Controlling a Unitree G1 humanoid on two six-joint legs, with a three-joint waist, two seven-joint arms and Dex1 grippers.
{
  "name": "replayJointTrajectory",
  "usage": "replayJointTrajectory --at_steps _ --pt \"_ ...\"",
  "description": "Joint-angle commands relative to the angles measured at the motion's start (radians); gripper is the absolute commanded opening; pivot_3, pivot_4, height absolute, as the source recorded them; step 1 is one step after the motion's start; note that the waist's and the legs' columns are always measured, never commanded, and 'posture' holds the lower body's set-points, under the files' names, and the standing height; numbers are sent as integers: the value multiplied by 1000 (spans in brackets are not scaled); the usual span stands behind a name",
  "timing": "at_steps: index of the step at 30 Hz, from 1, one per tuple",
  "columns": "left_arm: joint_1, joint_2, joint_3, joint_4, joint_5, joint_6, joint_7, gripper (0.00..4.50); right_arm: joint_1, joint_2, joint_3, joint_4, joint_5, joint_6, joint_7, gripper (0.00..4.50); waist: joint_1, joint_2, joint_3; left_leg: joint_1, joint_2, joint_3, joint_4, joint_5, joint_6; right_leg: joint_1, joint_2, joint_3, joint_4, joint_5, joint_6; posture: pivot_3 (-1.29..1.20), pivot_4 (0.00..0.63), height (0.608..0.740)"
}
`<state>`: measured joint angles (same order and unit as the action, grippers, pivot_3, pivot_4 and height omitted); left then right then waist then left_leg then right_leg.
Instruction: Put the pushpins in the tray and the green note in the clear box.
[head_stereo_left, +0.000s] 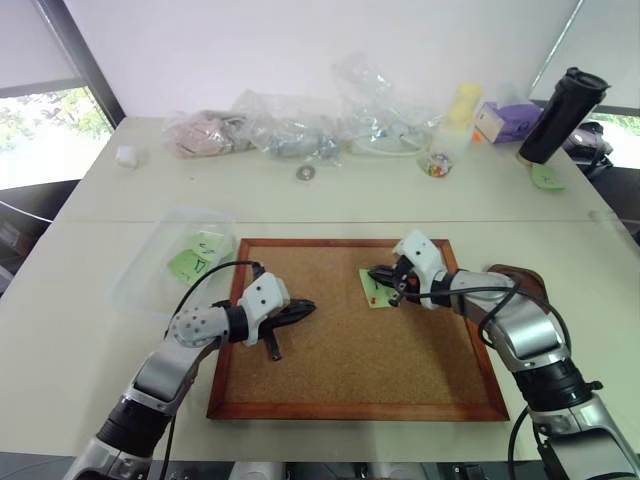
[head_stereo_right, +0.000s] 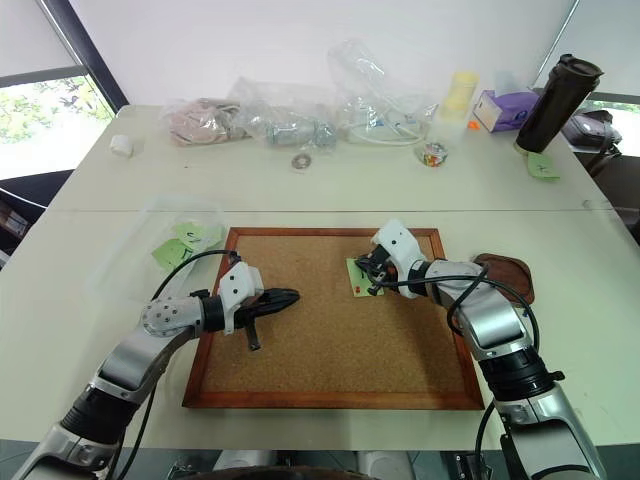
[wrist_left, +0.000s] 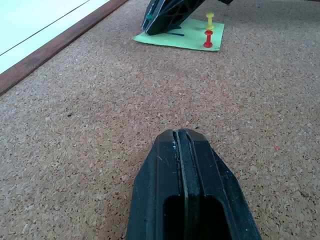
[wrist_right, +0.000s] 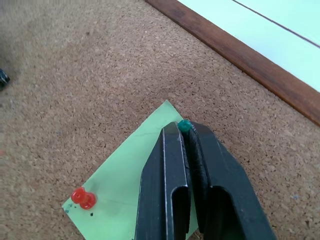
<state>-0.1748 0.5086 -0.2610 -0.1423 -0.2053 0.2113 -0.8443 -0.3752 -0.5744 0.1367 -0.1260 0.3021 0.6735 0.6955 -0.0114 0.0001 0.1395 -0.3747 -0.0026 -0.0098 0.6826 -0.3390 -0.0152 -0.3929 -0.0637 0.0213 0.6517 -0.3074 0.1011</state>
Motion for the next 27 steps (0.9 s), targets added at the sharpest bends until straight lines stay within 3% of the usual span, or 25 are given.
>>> replayJointTrajectory --at_steps 1,12,17,27 --pt "26 15 -24 22 29 37 -10 0 -56 -23 -144 -103 50 23 -32 56 -1 0 0 0 0 0 0 0 0 0 0 0 0 0 0 0 150 740" --pt "29 16 -32 12 26 51 -20 0 34 -60 -387 -288 174 184 -112 56 -1 0 0 0 0 -1 -2 -2 3 1 -1 0 -1 0 0 0 150 740" --pt "25 11 -37 18 26 52 -23 0 250 -130 -636 -239 148 169 -131 56 9 0 -1 0 0 -3 -2 -3 4 2 -1 0 -2 0 0 0 150 740" --pt "27 8 -35 23 29 48 -32 0 400 -132 -684 -108 110 73 -149 56 -2 8 -6 3 0 0 -2 -3 5 4 1 1 -2 0 0 0 150 740"
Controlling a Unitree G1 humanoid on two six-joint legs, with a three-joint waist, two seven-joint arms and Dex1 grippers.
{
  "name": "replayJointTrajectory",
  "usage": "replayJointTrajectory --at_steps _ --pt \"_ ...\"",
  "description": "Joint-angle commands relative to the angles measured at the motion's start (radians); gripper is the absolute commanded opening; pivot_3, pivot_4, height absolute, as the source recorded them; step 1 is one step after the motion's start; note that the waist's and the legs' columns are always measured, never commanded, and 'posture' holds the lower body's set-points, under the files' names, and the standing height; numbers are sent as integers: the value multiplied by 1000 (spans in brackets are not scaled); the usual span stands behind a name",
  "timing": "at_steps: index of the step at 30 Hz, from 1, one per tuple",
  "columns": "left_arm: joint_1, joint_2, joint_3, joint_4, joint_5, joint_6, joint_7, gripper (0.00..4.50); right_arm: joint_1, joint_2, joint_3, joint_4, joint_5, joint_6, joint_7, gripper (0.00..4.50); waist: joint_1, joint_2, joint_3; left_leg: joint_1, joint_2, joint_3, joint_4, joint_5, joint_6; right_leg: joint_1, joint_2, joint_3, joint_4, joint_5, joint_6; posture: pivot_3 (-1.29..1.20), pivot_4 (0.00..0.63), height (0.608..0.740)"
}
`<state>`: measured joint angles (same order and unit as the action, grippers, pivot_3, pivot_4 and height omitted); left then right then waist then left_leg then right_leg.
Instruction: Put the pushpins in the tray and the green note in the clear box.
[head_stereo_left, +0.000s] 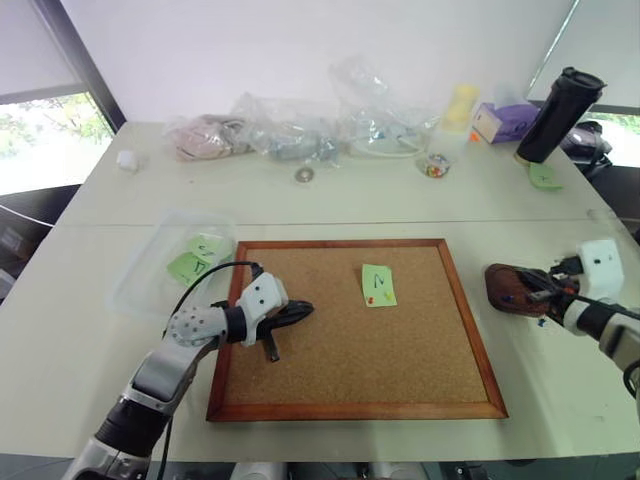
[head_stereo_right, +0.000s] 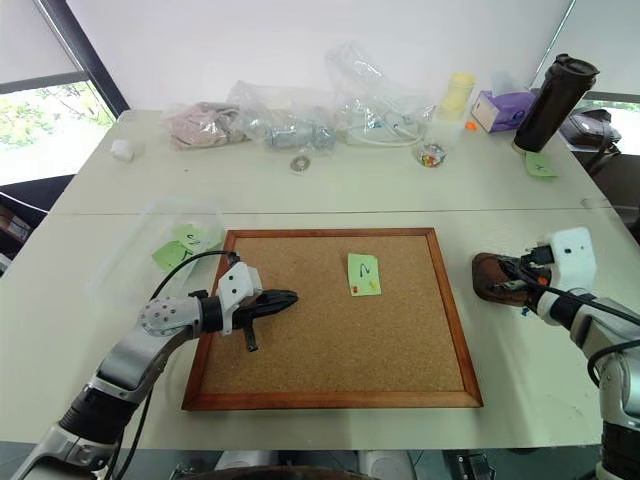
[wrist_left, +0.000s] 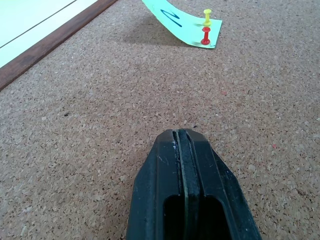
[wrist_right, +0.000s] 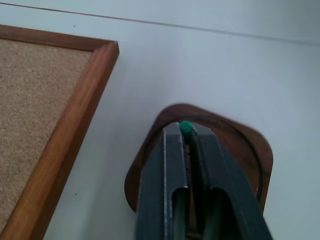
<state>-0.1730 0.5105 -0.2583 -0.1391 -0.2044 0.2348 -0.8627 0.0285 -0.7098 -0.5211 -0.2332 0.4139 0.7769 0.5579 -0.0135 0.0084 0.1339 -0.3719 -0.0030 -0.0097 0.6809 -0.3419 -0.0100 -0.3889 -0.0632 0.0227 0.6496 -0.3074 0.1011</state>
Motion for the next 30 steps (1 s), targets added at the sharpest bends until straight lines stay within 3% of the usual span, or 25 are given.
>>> replayJointTrajectory --at_steps 1,5,6,9,15,22,27,30 --pt "26 6 -38 18 29 24 -13 0 1 5 -23 9 -3 -37 -12 56 1 0 0 0 0 0 0 0 0 0 0 0 0 0 0 0 150 740" --pt "28 3 -39 19 32 21 -10 0 0 16 -21 36 6 -48 -17 56 2 0 0 0 0 0 0 0 0 0 0 0 0 0 0 0 150 740" --pt "28 3 -38 20 32 21 -10 0 -4 16 -19 43 7 -51 -19 342 2 0 0 0 0 0 0 0 0 0 0 0 0 0 0 0 150 740" --pt "28 3 -39 23 34 18 -10 0 -19 24 -16 64 16 -52 -23 1440 2 0 0 0 0 0 0 0 0 0 0 0 0 0 0 0 150 740" --pt "27 1 -39 24 35 13 -9 0 -32 34 11 106 -4 -94 -33 4443 2 0 0 0 0 0 0 0 0 0 0 0 0 0 0 0 150 740" --pt "26 1 -35 25 34 13 -8 0 -40 37 4 104 23 -98 -31 4443 2 0 0 0 0 0 0 0 0 0 0 0 0 0 0 0 150 740" --pt "27 2 -32 21 33 19 -7 0 -46 9 29 -110 196 1 72 4443 2 2 0 0 0 0 0 0 0 0 0 0 0 0 0 0 150 740" --pt "23 1 -33 25 32 19 -9 0 -61 -3 128 -213 234 49 99 4443 2 1 0 0 0 -1 0 0 0 0 0 0 0 0 0 0 150 740"
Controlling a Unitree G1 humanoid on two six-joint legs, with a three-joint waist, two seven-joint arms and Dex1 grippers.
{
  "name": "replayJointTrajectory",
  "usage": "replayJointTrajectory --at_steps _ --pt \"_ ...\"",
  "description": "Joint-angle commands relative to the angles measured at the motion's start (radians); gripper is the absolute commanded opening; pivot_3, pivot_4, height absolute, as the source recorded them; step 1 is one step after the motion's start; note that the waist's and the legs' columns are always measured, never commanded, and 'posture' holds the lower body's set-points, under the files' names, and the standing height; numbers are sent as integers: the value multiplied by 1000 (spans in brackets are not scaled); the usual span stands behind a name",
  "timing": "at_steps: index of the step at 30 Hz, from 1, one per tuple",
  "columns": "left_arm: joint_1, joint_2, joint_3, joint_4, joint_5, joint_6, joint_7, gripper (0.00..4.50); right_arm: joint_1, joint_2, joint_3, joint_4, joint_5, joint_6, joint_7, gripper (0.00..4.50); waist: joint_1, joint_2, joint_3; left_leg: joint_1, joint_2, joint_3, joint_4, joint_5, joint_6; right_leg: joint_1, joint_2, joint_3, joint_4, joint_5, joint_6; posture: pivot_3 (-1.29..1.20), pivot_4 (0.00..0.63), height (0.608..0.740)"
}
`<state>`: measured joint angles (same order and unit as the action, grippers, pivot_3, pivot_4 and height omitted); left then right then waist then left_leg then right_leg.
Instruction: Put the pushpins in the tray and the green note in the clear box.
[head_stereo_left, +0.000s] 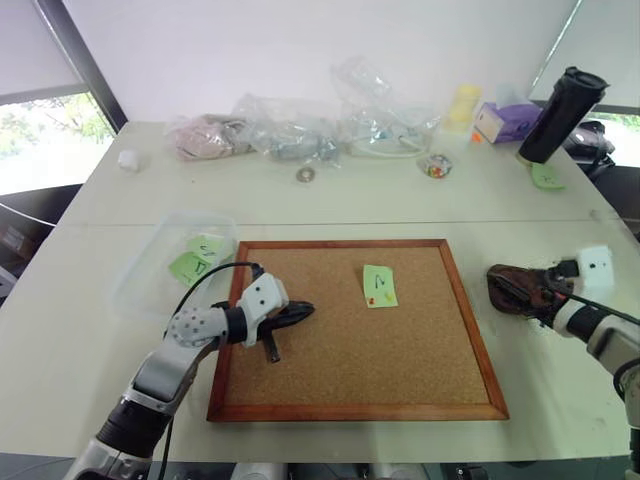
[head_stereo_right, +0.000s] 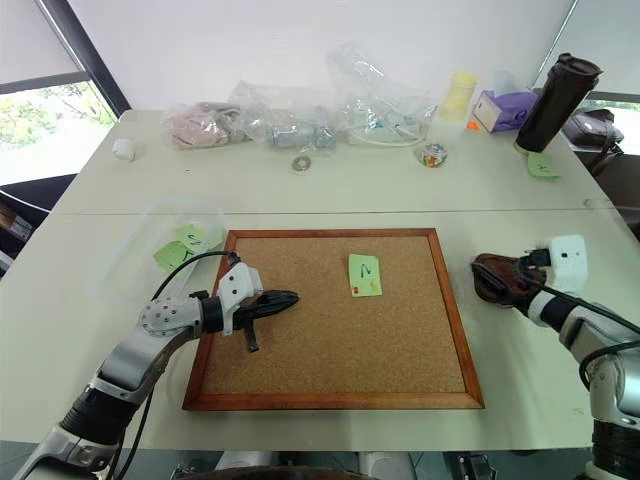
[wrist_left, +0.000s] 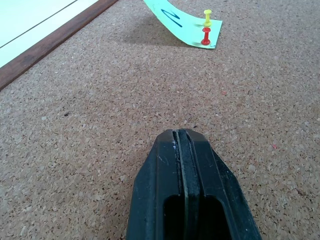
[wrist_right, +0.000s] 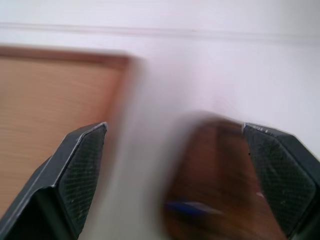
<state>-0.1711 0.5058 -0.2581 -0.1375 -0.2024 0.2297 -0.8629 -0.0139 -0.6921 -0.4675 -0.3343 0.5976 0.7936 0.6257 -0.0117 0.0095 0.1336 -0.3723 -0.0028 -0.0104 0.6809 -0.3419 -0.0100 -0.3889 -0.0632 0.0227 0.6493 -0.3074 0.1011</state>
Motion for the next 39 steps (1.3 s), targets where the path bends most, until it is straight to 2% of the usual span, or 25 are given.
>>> replayJointTrajectory --at_steps 1,8,15,16,17,20,22,23,24,31,39 --pt "19 6 -34 24 31 24 -9 0 -25 -22 125 -133 34 29 32 4443 0 -1 0 0 0 0 0 0 0 0 0 0 0 0 0 0 150 740" --pt "15 1 -36 20 33 31 -4 0 -33 15 350 -129 -82 -62 21 4443 1 -2 0 -1 0 -1 0 0 0 -1 0 0 0 0 0 0 150 740" --pt "14 4 -35 13 33 37 -3 0 -63 47 460 -39 -187 -152 15 4443 1 -2 0 -1 0 -1 0 0 0 0 0 -1 0 0 0 0 150 740" --pt "13 4 -35 11 34 38 -3 0 -66 50 470 -29 -197 -162 18 3940 1 -2 0 -1 0 -1 0 0 0 -1 0 -1 0 0 0 0 150 740" --pt "13 4 -35 10 34 38 -3 0 -68 52 475 -24 -206 -169 20 3657 1 -2 0 -1 0 -1 0 0 0 -1 0 -1 0 0 0 0 150 740" --pt "16 5 -33 1 33 44 0 0 -80 71 492 6 -223 -186 17 2253 1 -2 0 -1 0 -1 1 0 0 -1 0 -1 0 0 0 0 150 740" --pt "17 5 -32 -2 34 46 1 0 -83 77 495 15 -233 -194 18 1155 0 -2 0 -1 0 -1 1 0 0 -1 0 -1 0 0 0 0 150 740" --pt "17 4 -31 -4 34 49 1 0 -84 79 498 19 -237 -197 19 749 0 -2 0 -1 0 -1 0 0 0 -1 0 -1 0 0 0 0 150 740" --pt "18 4 -30 -5 35 51 2 0 -85 81 500 19 -240 -199 20 93 0 -2 0 -1 0 -1 0 0 0 -1 0 -1 0 0 0 0 150 740" --pt "23 4 -27 -19 34 65 10 0 -70 78 493 -27 -238 -196 29 36 0 -2 0 -1 0 -1 1 0 0 0 0 -1 0 0 0 0 150 740" --pt "26 10 -35 -15 28 84 -8 0 -92 67 380 -119 -147 -112 13 36 1 -2 0 -1 0 -1 1 0 0 -1 -1 -1 0 0 0 0 150 740"
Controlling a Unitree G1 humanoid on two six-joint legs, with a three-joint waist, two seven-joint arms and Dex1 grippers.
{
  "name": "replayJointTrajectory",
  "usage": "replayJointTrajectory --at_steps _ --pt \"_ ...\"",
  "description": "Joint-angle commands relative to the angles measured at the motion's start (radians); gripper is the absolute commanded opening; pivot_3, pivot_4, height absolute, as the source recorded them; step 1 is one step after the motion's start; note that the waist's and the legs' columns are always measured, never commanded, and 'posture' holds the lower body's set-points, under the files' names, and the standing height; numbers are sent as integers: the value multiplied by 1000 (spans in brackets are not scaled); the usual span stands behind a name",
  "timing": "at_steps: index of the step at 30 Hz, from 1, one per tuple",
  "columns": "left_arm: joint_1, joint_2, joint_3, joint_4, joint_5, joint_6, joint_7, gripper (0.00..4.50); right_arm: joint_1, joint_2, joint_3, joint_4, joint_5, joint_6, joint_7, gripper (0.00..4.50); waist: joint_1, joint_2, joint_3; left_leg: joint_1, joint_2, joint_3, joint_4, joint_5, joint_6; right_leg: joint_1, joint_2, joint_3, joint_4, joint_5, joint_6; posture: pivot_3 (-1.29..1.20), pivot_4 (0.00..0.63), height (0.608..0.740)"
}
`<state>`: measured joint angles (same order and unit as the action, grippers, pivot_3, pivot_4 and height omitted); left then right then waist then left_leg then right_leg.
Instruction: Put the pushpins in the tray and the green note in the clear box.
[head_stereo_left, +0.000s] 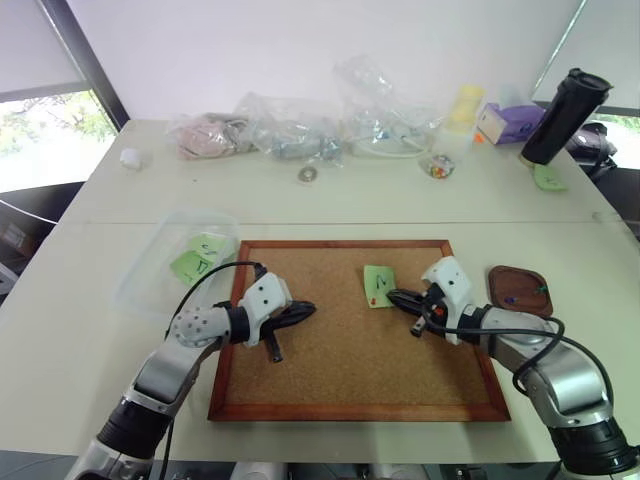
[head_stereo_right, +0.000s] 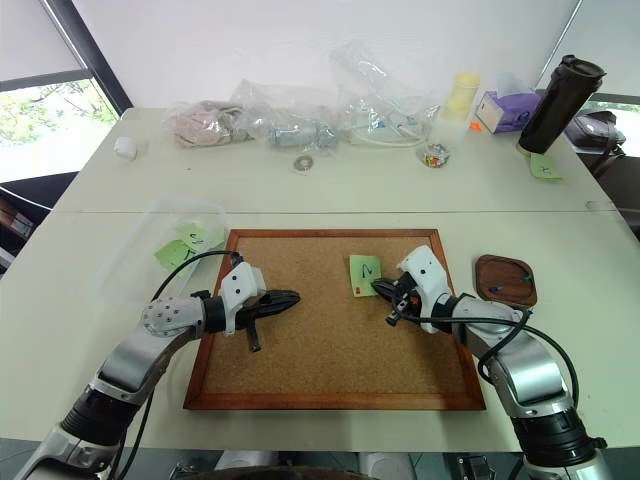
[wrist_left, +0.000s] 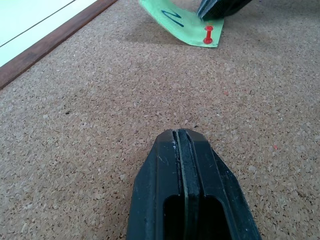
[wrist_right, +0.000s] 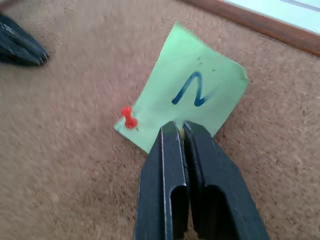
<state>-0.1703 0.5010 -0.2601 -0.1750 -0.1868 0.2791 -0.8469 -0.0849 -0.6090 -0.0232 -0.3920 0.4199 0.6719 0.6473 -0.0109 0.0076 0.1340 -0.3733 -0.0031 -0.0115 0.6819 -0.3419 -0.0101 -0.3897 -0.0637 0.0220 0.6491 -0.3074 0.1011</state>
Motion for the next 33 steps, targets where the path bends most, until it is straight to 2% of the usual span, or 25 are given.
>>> replayJointTrajectory --at_steps 1,10,15,19,25,33 --pt "25 15 -33 24 13 34 -25 0 -22 -19 -69 -68 35 16 -7 36 0 0 0 0 0 0 0 0 0 0 0 0 0 0 0 0 150 740" --pt "23 13 -32 31 15 32 -29 0 -28 -29 -116 -83 53 45 -18 36 0 0 0 0 0 0 0 0 0 0 0 0 0 0 0 0 150 740" --pt "25 13 -30 36 15 29 -28 0 -23 -36 -263 -12 73 35 -49 36 0 0 0 0 0 0 0 0 0 0 0 0 0 0 0 0 150 740" --pt "25 12 -31 38 17 24 -32 0 7 -91 -395 121 48 5 -48 36 1 0 0 0 0 0 -1 0 0 0 0 0 0 0 0 0 150 740" --pt "22 5 -35 46 20 18 -35 0 40 -105 -400 251 -14 -73 -58 36 -1 1 -1 1 0 0 -1 0 0 1 0 0 0 0 0 0 150 740" --pt "27 4 -34 45 22 15 -31 0 82 -95 -399 307 -34 -113 -54 36 0 2 -1 1 0 0 -1 0 0 1 0 0 0 0 0 0 150 740"
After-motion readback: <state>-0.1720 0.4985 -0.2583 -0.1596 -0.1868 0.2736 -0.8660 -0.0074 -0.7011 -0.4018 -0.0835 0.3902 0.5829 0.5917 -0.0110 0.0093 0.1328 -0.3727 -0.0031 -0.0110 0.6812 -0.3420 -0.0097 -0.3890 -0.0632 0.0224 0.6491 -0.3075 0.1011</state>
